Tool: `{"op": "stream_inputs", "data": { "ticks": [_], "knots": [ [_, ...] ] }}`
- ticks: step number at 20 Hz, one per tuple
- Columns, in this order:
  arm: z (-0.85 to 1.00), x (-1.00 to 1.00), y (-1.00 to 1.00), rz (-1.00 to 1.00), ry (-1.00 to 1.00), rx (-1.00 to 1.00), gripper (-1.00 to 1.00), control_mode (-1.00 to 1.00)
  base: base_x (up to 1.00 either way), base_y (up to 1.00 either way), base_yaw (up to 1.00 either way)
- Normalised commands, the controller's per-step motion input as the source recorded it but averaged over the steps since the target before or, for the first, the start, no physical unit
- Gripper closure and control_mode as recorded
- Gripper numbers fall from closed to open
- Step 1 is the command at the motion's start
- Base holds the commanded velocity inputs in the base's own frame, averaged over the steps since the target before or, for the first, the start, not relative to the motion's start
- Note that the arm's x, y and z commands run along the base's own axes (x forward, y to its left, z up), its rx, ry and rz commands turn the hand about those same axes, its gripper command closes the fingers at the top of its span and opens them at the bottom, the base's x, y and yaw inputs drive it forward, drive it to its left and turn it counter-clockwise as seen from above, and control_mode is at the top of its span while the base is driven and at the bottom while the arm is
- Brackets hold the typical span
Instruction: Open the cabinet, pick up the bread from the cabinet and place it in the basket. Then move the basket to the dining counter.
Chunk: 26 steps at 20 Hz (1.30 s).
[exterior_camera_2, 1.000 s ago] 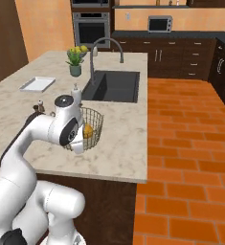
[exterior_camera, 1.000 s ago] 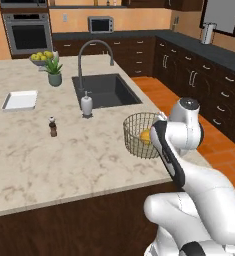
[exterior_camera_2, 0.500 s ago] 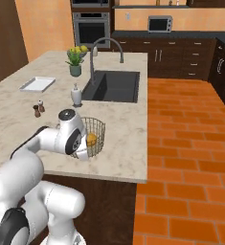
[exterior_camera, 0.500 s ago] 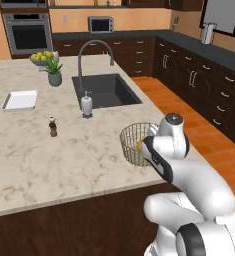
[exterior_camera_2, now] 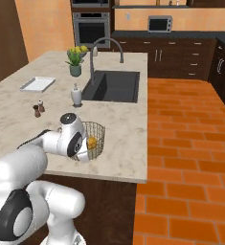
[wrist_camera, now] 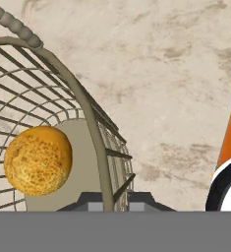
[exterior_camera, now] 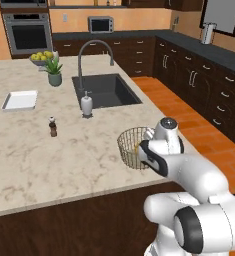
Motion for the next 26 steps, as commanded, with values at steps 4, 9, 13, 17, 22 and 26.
{"op": "stream_inputs", "data": {
  "ticks": [4,9,13,17,22,26],
  "knots": [
    [-0.03,0.16,0.01,0.0,0.0,0.0,-1.0,-1.0,0.0,0.0,0.0],
    [0.0,0.18,0.0,0.0,0.0,0.0,-1.0,-1.0,0.0,0.0,0.0],
    [0.04,0.01,-0.02,-0.02,0.18,-0.02,-1.0,-1.0,0.0,0.0,0.0],
    [0.61,-0.13,-0.01,-0.05,0.21,0.0,-1.0,-1.0,0.0,0.0,0.0],
    [0.94,-0.48,0.0,-0.01,0.01,0.0,-1.0,-1.0,0.0,0.0,0.0],
    [1.0,-0.67,0.0,0.04,0.0,0.0,-1.0,-1.0,0.0,0.0,0.0]
  ]
}}
